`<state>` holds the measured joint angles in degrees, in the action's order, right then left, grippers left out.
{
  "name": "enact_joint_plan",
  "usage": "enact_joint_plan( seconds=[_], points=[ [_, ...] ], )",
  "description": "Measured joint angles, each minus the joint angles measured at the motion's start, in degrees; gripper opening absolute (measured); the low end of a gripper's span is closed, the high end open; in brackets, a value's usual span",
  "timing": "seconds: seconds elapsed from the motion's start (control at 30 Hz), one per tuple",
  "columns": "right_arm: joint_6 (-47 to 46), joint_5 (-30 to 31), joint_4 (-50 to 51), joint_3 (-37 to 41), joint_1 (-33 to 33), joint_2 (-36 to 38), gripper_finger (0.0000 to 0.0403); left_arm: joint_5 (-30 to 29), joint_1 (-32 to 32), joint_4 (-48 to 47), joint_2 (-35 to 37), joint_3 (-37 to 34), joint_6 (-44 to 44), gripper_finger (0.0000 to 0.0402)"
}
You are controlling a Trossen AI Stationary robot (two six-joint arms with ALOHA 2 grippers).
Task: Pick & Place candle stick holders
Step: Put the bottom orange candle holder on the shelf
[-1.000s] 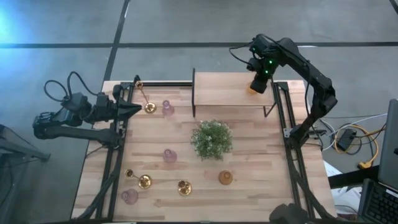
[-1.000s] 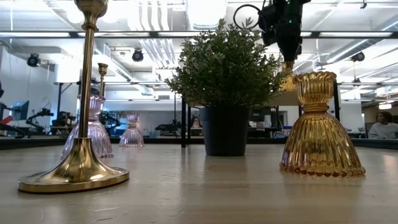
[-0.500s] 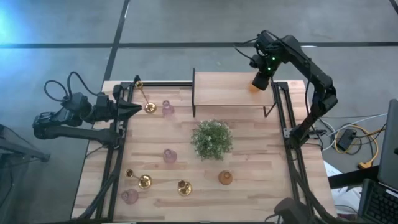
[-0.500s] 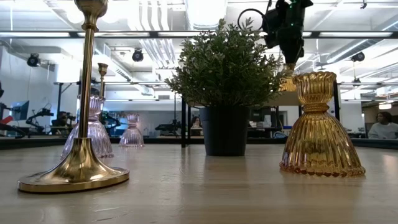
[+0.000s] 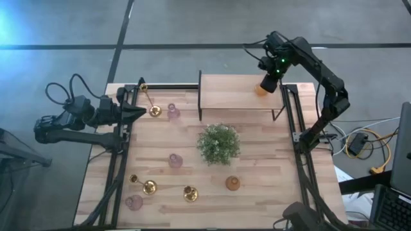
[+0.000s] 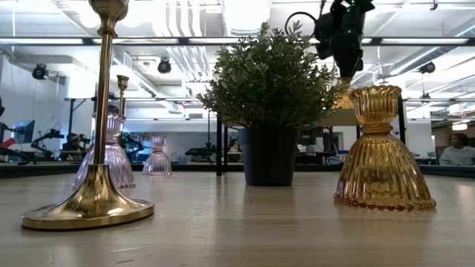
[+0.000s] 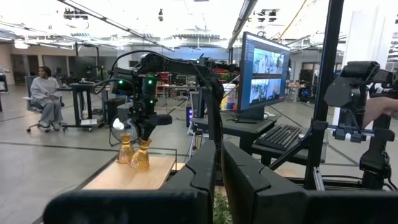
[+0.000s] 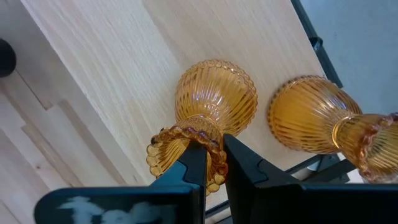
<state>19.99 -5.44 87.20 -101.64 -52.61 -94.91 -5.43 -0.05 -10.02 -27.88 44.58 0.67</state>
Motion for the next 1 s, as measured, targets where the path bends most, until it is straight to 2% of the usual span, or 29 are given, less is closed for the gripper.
enact_joint_plan(
  seconds=[0.33, 0.57, 1.0],
  points=[
    [-0.44, 0.11, -0.29, -0.12, -0.32, -0.09, 0.0024, 0.01, 0.01, 0.01, 0.0, 0.0, 0.0, 0.003],
    [-1.58, 0.94, -2.36, -0.03, -0.32, -0.31, 0.0059, 0.01, 0.0, 0.02, -0.01, 0.0, 0.0, 0.003],
    [-2.56, 1.41, -2.93, 0.03, -0.32, -0.33, 0.0066, 0.01, 0.0, 0.01, -0.01, 0.0, 0.0, 0.003]
  ],
)
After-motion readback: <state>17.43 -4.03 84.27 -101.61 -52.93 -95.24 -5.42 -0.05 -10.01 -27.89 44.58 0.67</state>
